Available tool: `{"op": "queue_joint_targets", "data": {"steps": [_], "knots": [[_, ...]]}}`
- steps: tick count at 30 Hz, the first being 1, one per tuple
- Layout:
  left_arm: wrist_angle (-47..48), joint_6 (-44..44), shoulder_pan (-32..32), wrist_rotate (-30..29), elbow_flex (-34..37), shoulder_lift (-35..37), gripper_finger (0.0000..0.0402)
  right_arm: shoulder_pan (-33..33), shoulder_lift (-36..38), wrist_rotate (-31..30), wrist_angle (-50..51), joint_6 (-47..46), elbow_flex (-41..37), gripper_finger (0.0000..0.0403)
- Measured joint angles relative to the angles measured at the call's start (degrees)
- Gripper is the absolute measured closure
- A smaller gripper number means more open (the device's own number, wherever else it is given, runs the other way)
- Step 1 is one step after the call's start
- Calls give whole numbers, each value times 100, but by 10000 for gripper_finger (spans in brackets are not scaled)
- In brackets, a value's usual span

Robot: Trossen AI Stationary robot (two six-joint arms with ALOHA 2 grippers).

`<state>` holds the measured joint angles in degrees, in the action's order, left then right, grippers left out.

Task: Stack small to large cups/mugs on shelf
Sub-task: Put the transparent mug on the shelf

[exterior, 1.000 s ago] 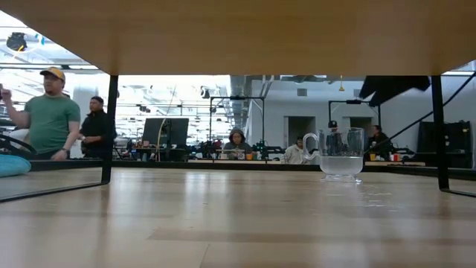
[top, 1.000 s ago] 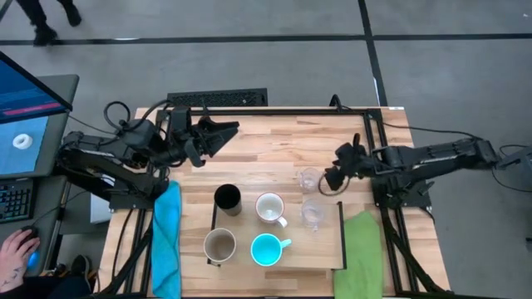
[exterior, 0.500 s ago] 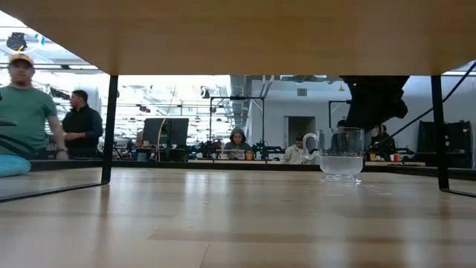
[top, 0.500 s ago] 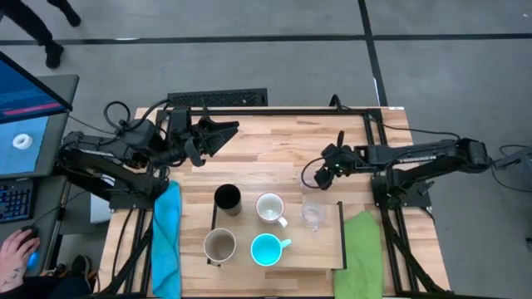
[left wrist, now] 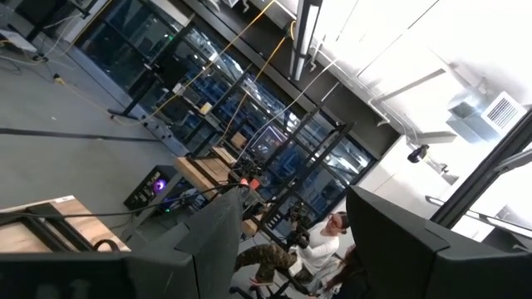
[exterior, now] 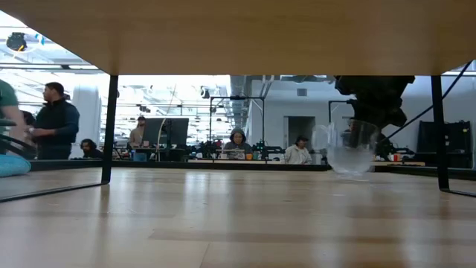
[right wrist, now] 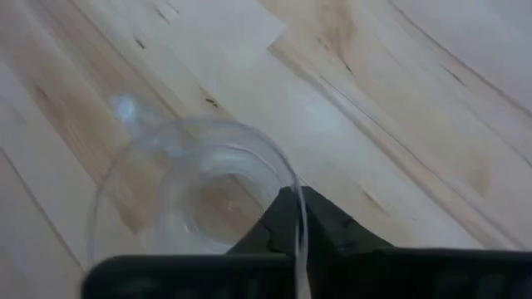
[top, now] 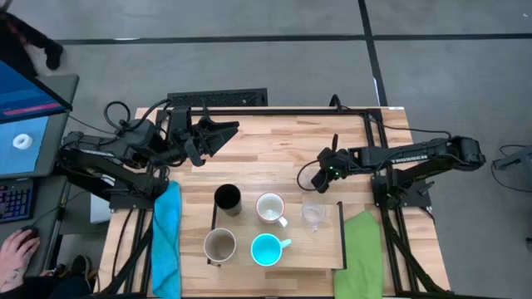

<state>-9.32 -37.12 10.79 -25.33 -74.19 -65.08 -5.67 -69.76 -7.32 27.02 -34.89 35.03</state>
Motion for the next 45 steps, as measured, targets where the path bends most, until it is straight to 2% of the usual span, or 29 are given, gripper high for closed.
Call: {"op": "queue_joint_targets", "data": {"steps": [2, 11, 17, 21, 29, 34, 37, 45], "knots": [[-2, 0, 2, 0, 0, 0, 194, -6, 2, -10, -67, -14, 0, 390], [293, 85, 2, 3, 2, 0, 194, -299, 696, -205, 201, 17, 378, 394], [786, 446, 2, 3, 2, 0, 194, -446, 1300, -520, 818, 368, 1234, 395], [1201, 781, 2, -67, 4, -46, 194, -373, 1340, -832, 1300, 632, 2006, 399], [1532, 1907, 149, 333, -136, -417, 194, 245, 605, -888, 1454, 859, 3501, 393], [2349, 2750, 277, 189, -637, -778, 194, 749, -38, -940, 1494, 1083, 4229, 393], [2866, 2916, 281, -3, -964, -1035, 194, 919, -368, -1010, 1490, 1196, 4610, 392], [3556, 3088, 269, -52, -1553, -1532, 194, 1095, -993, -1094, 1493, 1451, 5341, 391]]}}
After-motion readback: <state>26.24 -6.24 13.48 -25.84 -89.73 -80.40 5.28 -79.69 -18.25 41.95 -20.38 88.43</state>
